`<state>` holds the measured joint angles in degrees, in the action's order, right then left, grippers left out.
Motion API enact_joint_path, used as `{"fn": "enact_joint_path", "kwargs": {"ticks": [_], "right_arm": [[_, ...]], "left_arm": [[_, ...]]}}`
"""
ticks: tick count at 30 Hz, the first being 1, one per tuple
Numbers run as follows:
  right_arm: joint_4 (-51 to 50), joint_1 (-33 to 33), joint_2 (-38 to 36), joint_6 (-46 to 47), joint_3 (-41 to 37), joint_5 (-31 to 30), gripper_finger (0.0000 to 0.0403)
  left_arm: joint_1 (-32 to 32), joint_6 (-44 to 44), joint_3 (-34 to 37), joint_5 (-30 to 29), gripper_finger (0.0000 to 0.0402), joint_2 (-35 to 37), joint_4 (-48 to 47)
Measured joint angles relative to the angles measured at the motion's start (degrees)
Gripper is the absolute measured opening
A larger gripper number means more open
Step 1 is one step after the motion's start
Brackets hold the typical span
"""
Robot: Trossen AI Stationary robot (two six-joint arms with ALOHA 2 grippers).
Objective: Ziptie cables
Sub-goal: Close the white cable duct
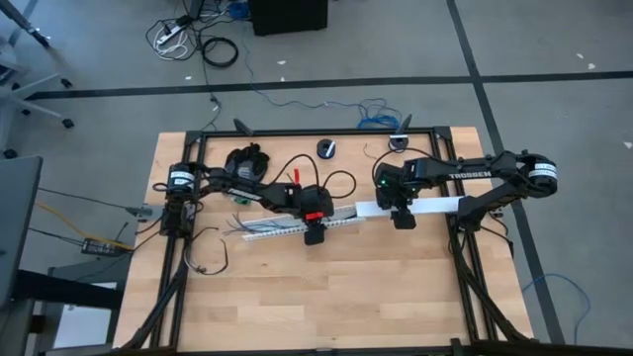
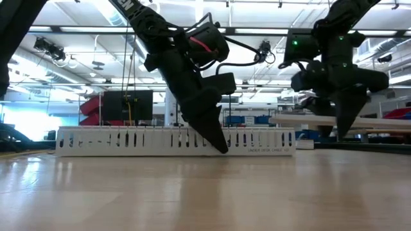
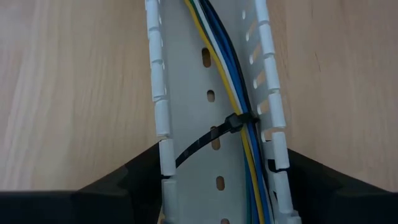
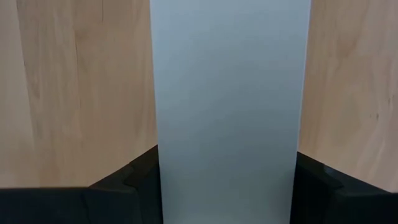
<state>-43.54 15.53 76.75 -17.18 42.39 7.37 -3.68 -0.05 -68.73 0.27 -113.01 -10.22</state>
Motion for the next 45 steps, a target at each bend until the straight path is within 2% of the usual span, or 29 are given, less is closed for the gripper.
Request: {"fn": "enact_joint_path", "kwargs": {"ticks": [11, 23, 35, 45], "right_arm": [[-0.4, 0.0, 0.0, 0.0, -0.1, -0.5, 0.0230], [1.5, 0.0, 0.0, 0.7, -2.5, 0.1, 0.0231], [0.0, -0.3, 0.0, 1.7, -1.4, 0.0, 0.0230], [-1.7, -0.2, 0.0, 2.3, -1.4, -3.1, 0.0230]], "left_arm": [[-0.1, -1.2, -0.1, 1.9, 0.0240, 0.1, 0.3], [-0.3, -1.2, -0.2, 1.8, 0.0240, 0.1, 0.4], [-1.6, -1.2, -0.2, 1.6, 0.0240, 0.2, -1.5], [-1.6, -1.4, -0.2, 1.8, 0.0240, 0.3, -3.0]]}}
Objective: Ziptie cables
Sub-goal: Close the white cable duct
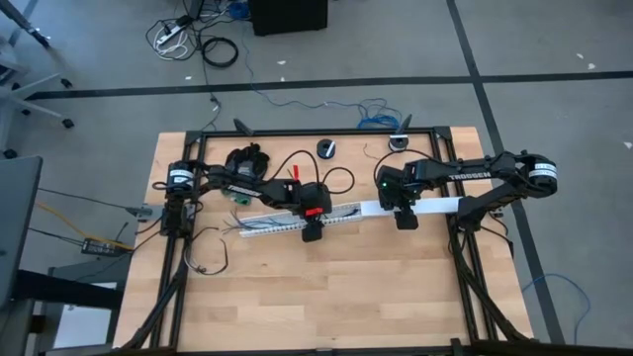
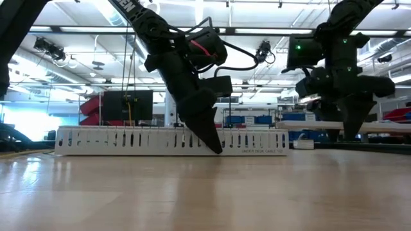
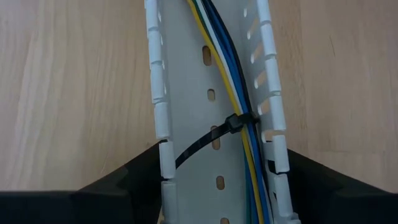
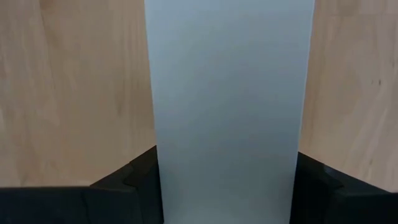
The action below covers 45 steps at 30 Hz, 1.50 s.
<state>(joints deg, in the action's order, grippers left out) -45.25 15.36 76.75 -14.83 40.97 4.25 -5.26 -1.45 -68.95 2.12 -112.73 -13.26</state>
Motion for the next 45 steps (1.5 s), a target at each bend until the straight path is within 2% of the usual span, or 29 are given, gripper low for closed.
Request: {"fn": "enact_joint_path", "kwargs": {"ticks": [21, 35, 45], "right_arm": [[1.5, 1.0, 0.0, 0.2, -1.4, -0.1, 0.0230], [1.5, 1.1, 0.0, 0.3, -1.4, -0.2, 0.0230], [1.5, 1.1, 0.0, 0.3, -1.5, -0.2, 0.0230]], "left_arm": [[0.0, -1.7, 0.0, 0.1, 0.0240, 0.0, 0.3], [0.0, -1.3, 0.1, 1.3, 0.0301, 0.0, 2.5], [0.0, -0.9, 0.1, 1.0, 0.0305, 0.0, 11.0]]}}
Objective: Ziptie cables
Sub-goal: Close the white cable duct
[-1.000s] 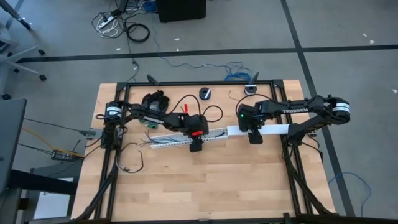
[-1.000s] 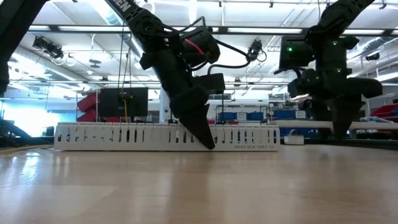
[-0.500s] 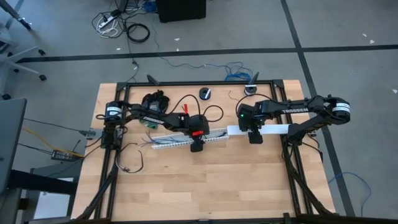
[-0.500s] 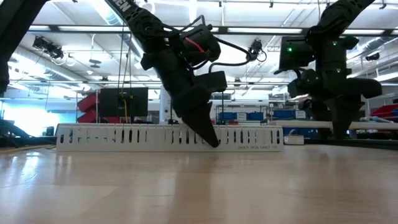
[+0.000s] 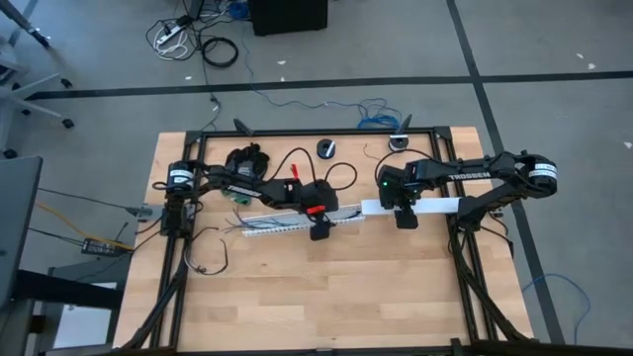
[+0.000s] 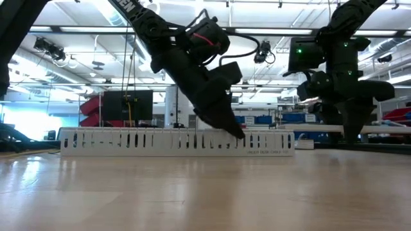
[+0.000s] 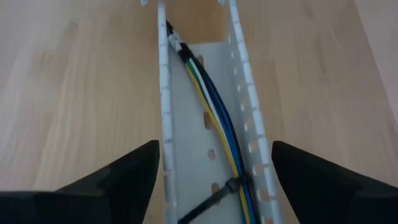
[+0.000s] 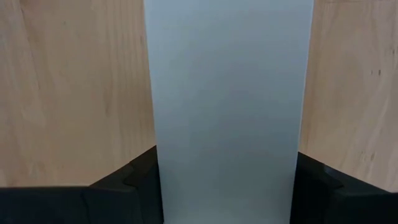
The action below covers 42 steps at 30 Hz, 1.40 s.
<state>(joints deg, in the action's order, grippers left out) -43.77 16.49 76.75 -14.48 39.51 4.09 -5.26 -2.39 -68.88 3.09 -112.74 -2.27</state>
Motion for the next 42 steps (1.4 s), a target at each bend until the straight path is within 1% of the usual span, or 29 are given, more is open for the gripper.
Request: {"fn": "enact_joint_path", "kwargs": {"ticks": [13, 17, 21, 26, 30, 35, 40, 42], "right_arm": [[0.0, 0.0, 0.0, 0.0, 0.0, 0.0, 0.0230], [0.0, 0.0, 0.0, 0.0, 0.0, 0.0, 0.0230], [0.0, 0.0, 0.0, 0.0, 0.0, 0.0, 0.0230], [0.0, 0.0, 0.0, 0.0, 0.0, 0.0, 0.0230], [0.0, 0.0, 0.0, 0.0, 0.0, 0.0, 0.0230], [0.0, 0.0, 0.0, 0.0, 0.0, 0.0, 0.0231], [0.1, 0.0, 0.0, 0.0, 0.0, 0.0, 0.0230], [0.2, 0.0, 0.0, 0.0, 0.0, 0.0, 0.0230]], "left_arm": [[0.0, 0.8, 0.0, 1.0, 0.0305, -0.3, 5.9], [0.0, -0.2, 0.0, -0.7, 0.0305, -0.6, 6.8], [-0.1, -0.2, 0.0, -0.9, 0.0307, -0.6, 8.7], [-0.1, -0.3, 0.0, -0.9, 0.0320, -0.6, 9.1], [-0.1, -0.6, 0.0, -0.9, 0.0333, -0.6, 12.4], [-0.1, -0.7, -0.2, -1.0, 0.0337, -2.5, 13.1], [-0.1, -2.2, -4.5, -0.4, 0.0337, -7.5, 9.2], [-0.1, -2.9, -6.9, -0.5, 0.0337, -8.9, 9.0]]}}
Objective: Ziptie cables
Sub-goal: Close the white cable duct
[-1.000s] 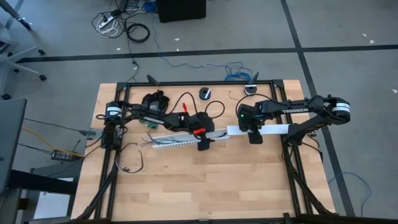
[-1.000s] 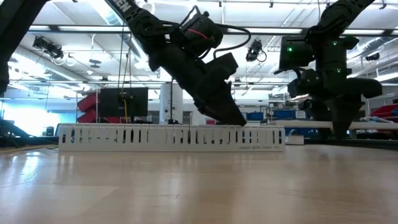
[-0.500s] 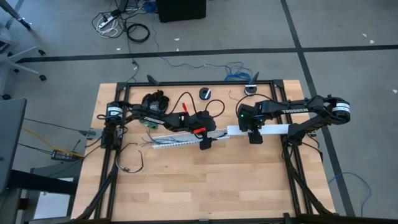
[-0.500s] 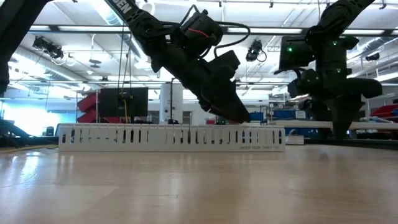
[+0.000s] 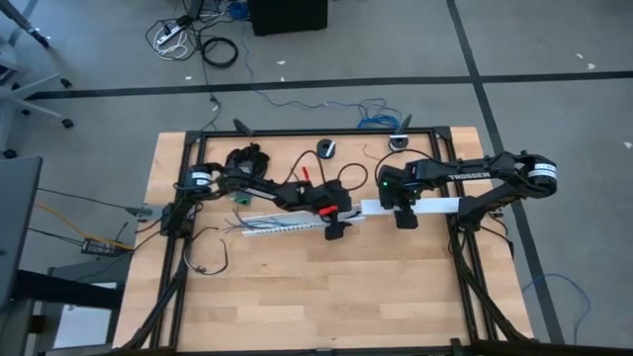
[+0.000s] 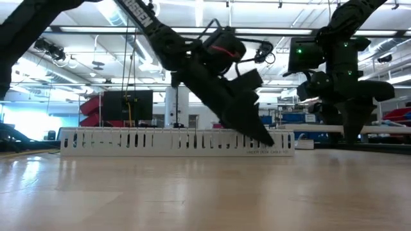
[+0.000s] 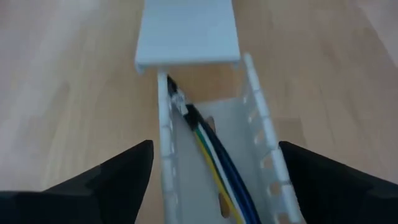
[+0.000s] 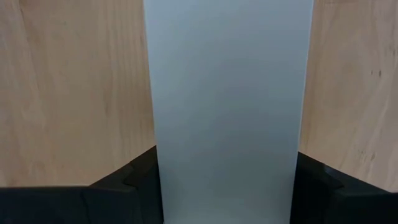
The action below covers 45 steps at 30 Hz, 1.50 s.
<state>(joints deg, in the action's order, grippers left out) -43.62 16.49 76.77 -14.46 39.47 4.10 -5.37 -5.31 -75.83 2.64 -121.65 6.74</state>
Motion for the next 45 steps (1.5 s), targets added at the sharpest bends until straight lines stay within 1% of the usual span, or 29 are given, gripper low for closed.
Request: {"fn": "enact_joint_path", "kwargs": {"ticks": [3, 6, 9, 16, 23, 29, 35, 40, 45], "right_arm": [[0.1, 0.0, 0.0, 0.0, 0.0, 0.0, 0.0231], [0.2, 0.0, 0.0, 0.0, 0.0, 0.0, 0.0230], [0.0, 0.0, 0.0, 0.0, -0.1, 0.0, 0.0230], [0.1, 0.0, 0.0, 0.1, -0.1, 0.0, 0.0232], [-0.1, 0.0, 0.0, 0.2, -0.1, 0.9, 0.0231], [-0.1, 0.0, 0.0, 0.2, -0.1, 1.1, 0.0230], [-0.1, 0.0, 0.0, 0.3, -0.1, 1.2, 0.0231], [-0.1, 0.0, 0.0, 0.3, -0.1, 1.3, 0.0230], [-0.1, 0.0, 0.0, 0.3, -0.1, 1.3, 0.0231]], "left_arm": [[0.0, -0.5, -3.1, -0.3, 0.0337, -1.2, -1.0], [0.0, -0.5, -4.6, -0.5, 0.0337, -2.7, -3.8], [0.0, -0.5, -4.6, -0.5, 0.0337, -2.7, -5.5], [0.5, 0.8, -4.6, -0.2, 0.0327, -3.7, -4.9], [0.9, 0.9, -4.6, -1.0, 0.0292, -3.8, -5.6], [-0.2, 1.1, -4.7, -0.4, 0.0269, -3.8, -7.3], [-1.0, 1.1, -4.7, 0.1, 0.0264, -3.8, -7.9], [-1.0, 1.2, -4.9, -0.3, 0.0263, -3.6, -10.3], [-1.0, 1.5, -4.8, -0.4, 0.0252, -3.5, -11.6]]}}
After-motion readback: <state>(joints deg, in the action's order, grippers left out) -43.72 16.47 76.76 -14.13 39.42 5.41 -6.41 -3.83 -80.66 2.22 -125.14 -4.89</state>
